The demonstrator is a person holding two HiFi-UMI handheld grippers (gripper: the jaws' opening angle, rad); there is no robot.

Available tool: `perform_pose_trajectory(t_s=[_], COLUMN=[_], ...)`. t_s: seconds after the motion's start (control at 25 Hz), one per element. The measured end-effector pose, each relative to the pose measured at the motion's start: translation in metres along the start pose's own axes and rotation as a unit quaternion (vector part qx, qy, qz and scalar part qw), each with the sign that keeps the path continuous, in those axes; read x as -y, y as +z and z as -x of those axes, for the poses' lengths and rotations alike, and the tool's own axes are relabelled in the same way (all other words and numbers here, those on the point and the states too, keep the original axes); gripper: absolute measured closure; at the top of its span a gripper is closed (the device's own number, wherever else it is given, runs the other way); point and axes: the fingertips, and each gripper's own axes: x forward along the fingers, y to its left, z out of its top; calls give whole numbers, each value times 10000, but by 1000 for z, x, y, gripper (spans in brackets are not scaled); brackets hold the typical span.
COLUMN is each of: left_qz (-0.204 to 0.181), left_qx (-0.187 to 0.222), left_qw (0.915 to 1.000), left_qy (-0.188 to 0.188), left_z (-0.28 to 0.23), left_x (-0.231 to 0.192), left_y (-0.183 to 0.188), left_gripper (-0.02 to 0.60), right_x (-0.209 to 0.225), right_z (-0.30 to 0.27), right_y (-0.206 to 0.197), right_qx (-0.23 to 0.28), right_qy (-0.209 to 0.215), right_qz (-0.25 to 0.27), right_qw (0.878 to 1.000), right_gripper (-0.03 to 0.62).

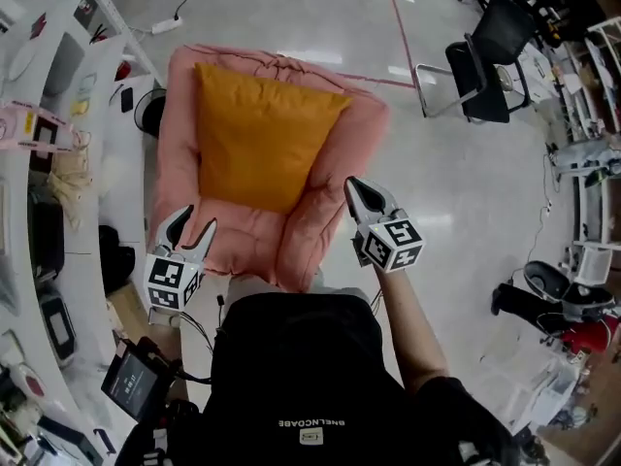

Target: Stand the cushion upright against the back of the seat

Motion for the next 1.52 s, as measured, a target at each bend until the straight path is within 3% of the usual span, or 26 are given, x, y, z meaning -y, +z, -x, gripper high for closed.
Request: perform_pose_trajectory(t_s=[0.16,0.24,0.32,0.44,0.56,0.68,0.8,1.04,1.12,1.32,1.52], left_qz=[232,286,415,646,736,727,810,984,998,970,897], left_qx=[-8,30,66,117,108,4,-64,-104,-89,-130,-168], left_qw=[9989,9979,9962,9920,9880,9848,9812,9729,9714,9702,9728], left_qy=[405,581,758,1079,1350,1579,1751,2089,2154,2215,2129], left_z=[27,38,48,61,72,82,91,111,116,122,118], left_x=[28,37,48,62,79,90,98,106,107,108,110], left_y=[-9,-8,-9,-15,-23,-33,-40,-53,-54,-56,-56], left_gripper=[357,357,357,357,359,359,357,359,360,361,367], right_x=[13,15,18,21,23,32,49,58,57,55,61], right_z=[-29,-48,-70,-106,-142,-182,-209,-236,-239,-234,-218], right_y=[19,28,36,39,30,14,2,-7,-11,-23,-26], right_qx=[-108,-230,-351,-641,-1063,-1611,-2075,-2323,-2403,-2529,-2490], right_qy=[458,703,842,1021,1240,1309,1188,1256,1371,1226,976], right_qz=[506,812,1304,2187,2957,3362,3530,3678,3625,3021,2444], right_qw=[9976,9940,9873,9683,9412,9186,9045,8916,8900,9109,9321], right_gripper=[589,465,449,417,341,201,157,161,193,354,414])
